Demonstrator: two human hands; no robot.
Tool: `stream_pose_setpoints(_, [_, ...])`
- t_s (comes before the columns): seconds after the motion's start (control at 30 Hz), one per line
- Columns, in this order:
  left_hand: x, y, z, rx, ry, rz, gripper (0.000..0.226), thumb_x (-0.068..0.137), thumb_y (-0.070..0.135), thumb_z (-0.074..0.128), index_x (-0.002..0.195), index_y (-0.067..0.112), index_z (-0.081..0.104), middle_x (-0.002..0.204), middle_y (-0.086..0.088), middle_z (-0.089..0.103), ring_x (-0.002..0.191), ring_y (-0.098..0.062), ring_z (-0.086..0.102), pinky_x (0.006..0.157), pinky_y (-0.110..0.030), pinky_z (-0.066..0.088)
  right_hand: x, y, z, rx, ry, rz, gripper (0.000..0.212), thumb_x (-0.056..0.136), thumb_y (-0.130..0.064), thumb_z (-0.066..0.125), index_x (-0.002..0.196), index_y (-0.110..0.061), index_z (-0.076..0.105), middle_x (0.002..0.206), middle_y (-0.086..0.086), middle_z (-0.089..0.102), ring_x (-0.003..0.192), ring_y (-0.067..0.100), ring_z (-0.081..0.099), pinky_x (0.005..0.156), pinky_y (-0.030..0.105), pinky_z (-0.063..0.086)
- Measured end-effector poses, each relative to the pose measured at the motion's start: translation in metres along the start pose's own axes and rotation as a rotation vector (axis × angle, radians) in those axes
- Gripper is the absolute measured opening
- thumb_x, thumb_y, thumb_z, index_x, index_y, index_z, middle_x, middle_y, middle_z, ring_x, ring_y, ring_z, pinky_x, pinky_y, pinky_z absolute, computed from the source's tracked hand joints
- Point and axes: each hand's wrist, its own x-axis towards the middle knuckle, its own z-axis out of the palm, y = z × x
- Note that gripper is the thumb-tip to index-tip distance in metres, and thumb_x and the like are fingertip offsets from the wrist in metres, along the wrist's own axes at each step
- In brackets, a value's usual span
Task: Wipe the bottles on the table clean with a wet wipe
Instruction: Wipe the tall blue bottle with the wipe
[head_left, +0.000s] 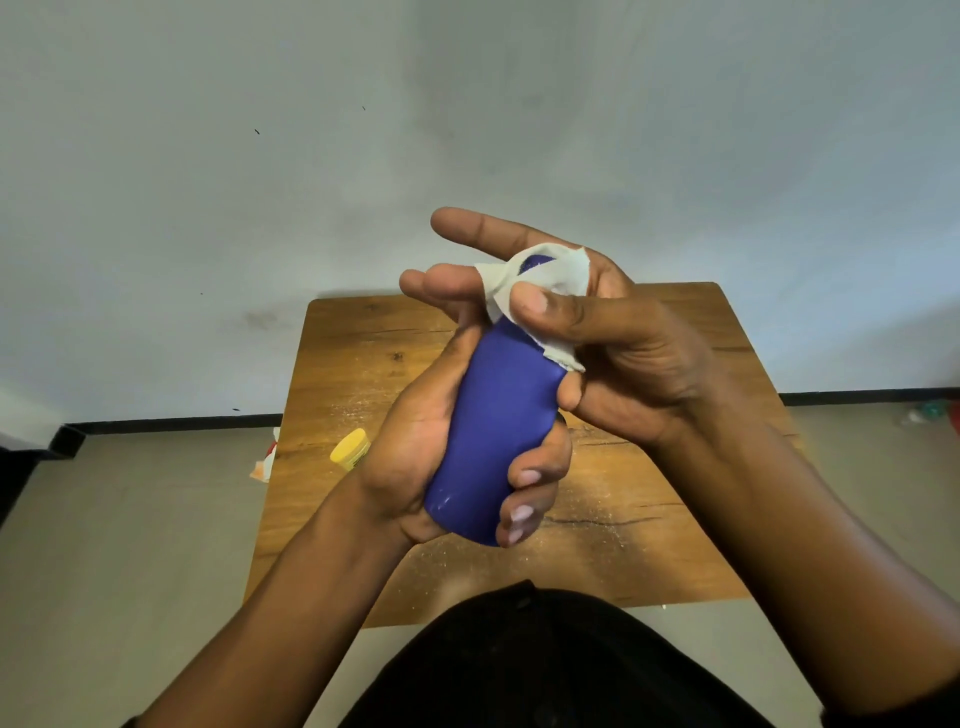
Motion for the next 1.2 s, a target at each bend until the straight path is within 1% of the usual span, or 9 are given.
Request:
stream_pose_setpoints(0.13, [0.003,0.001,0.002,0.006,0.105,0.055,0.081,0.101,0.073,0.014,0.109,0.006,0.059,0.067,-0.014,0.059,0.052,-0.024,0.064,0.051,-0.031,0.054,-0.003,0.008,0.006,0.007,0.073,-0.039,0.047,0.102,-0.005,0.052,0.149,-0.006,0.047,0.134,0.021,0.068,0.136,0.042,0.058,0.111,0.051,0.045])
stream_pose_setpoints(0.2, [0.007,0.003,0.004,0.150,0.276,0.149,0.078,0.102,0.071,0.016,0.119,0.011,0.064,0.067,-0.019,0.057,0.049,-0.028,0.062,0.050,-0.033,0.053,-0.006,0.009,0.016,-0.149,0.201,-0.057,0.049,0.103,-0.006,0.059,0.149,-0.009,0.044,0.135,0.015,0.070,0.105,0.022,0.077,0.082,0.035,0.066])
stream_pose_setpoints(0.27, [0.011,0.001,0.007,0.308,0.441,0.272,0.073,0.102,0.068,0.017,0.124,0.019,0.066,0.073,-0.023,0.061,0.051,-0.032,0.061,0.052,-0.036,0.054,-0.007,0.016,0.024,-0.454,0.356,-0.065,0.056,0.101,-0.019,0.068,0.150,-0.022,0.041,0.134,0.001,0.070,0.076,0.004,0.075,0.050,0.018,0.057])
stream_pose_setpoints(0.37, [0.014,-0.004,0.008,0.416,0.656,0.440,0.067,0.106,0.059,0.018,0.105,0.027,0.077,0.095,-0.018,0.075,0.077,-0.033,0.073,0.066,-0.044,0.061,-0.007,0.033,0.033,-0.758,0.465,-0.074,0.078,0.099,-0.053,0.065,0.160,-0.030,0.024,0.129,-0.009,0.067,0.106,0.006,0.072,0.079,0.026,0.063])
stream_pose_setpoints(0.5, [0.013,-0.003,0.000,0.538,0.833,0.526,0.069,0.106,0.062,0.025,0.107,0.007,0.067,0.094,-0.026,0.066,0.092,-0.039,0.066,0.086,-0.053,0.053,-0.010,0.051,0.043,-1.113,0.417,-0.073,0.089,0.099,-0.074,0.030,0.166,-0.028,-0.007,0.167,-0.003,0.036,0.156,0.016,0.031,0.127,0.051,0.027])
stream_pose_setpoints(0.7, [0.012,0.008,-0.002,0.473,1.049,0.538,0.058,0.098,0.072,0.041,0.088,0.018,0.060,0.078,-0.008,0.062,0.078,-0.023,0.063,0.081,-0.046,0.052,-0.022,0.070,0.059,-1.485,0.264,-0.078,0.078,0.100,-0.057,0.004,0.164,-0.019,-0.020,0.174,0.001,-0.024,0.157,0.009,-0.029,0.132,0.044,-0.007])
stream_pose_setpoints(0.93, [0.009,0.005,-0.003,0.076,0.906,0.436,0.052,0.107,0.055,0.037,0.094,0.015,0.068,0.078,-0.003,0.073,0.068,-0.014,0.074,0.063,-0.025,0.061,-0.015,0.075,0.033,-1.288,0.376,-0.349,0.042,0.107,-0.023,0.043,0.143,-0.002,0.050,0.149,0.010,0.059,0.152,0.018,0.038,0.128,0.046,0.027])
stream_pose_setpoints(1.1, [0.007,0.006,0.006,-0.028,0.873,0.411,0.058,0.104,0.061,0.039,0.099,0.011,0.068,0.085,-0.010,0.068,0.075,-0.021,0.071,0.074,-0.034,0.059,-0.004,0.063,0.009,-1.421,0.538,-0.593,0.016,0.096,-0.031,0.070,0.100,-0.019,0.079,0.133,0.004,0.066,0.124,0.017,0.057,0.099,0.035,0.046])
stream_pose_setpoints(1.2, [0.007,0.012,0.008,-0.053,0.908,0.409,0.060,0.105,0.061,0.037,0.093,0.011,0.067,0.080,-0.008,0.068,0.070,-0.020,0.071,0.067,-0.030,0.060,-0.007,0.064,0.014,-1.369,0.502,-0.610,0.019,0.097,-0.025,0.072,0.110,-0.013,0.080,0.113,0.004,0.069,0.102,0.015,0.060,0.084,0.029,0.048])
